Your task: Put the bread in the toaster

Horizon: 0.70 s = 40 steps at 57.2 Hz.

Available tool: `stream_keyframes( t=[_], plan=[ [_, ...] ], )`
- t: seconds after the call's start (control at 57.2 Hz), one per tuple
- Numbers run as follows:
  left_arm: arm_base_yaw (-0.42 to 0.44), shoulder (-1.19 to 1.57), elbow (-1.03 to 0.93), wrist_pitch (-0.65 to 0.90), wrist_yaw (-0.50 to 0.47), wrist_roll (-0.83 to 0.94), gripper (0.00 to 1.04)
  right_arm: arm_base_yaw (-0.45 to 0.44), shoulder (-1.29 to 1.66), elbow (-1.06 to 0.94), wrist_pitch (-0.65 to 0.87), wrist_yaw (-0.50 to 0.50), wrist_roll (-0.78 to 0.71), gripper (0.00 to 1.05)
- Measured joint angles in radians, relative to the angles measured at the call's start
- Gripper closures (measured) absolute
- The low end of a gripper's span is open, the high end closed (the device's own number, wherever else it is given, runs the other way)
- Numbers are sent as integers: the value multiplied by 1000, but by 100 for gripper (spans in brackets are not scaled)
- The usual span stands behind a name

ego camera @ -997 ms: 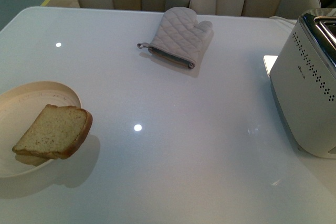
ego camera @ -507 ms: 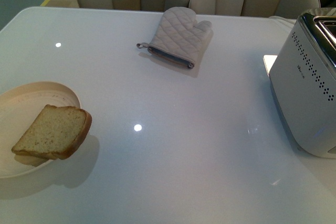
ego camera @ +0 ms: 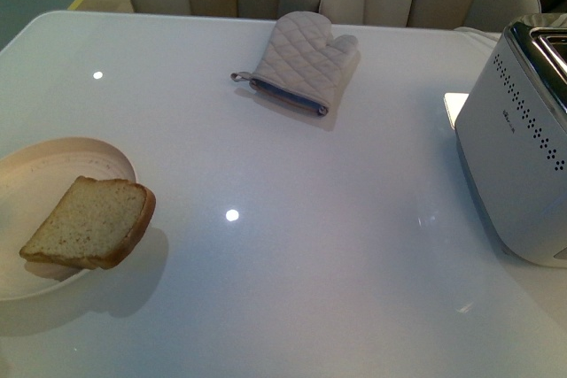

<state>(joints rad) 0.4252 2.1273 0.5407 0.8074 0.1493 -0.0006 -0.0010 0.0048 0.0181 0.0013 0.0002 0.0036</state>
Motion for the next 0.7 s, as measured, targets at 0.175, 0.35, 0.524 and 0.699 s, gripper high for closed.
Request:
stream_keyframes(
  t=[0.175, 0.35, 0.524, 0.699],
  plan=[
    [8, 113, 55, 13, -23, 12, 7, 0, 0, 0, 0, 0, 0, 9],
    [5, 187, 90, 26, -42, 24, 22, 0, 0, 0, 0, 0, 0, 9],
    [-23, 252, 120, 39, -50, 26, 56, 0, 0, 0, 0, 0, 0, 9],
    [-47, 274, 138, 51, -52, 10, 87, 0, 0, 0, 0, 0, 0, 9]
  ],
)
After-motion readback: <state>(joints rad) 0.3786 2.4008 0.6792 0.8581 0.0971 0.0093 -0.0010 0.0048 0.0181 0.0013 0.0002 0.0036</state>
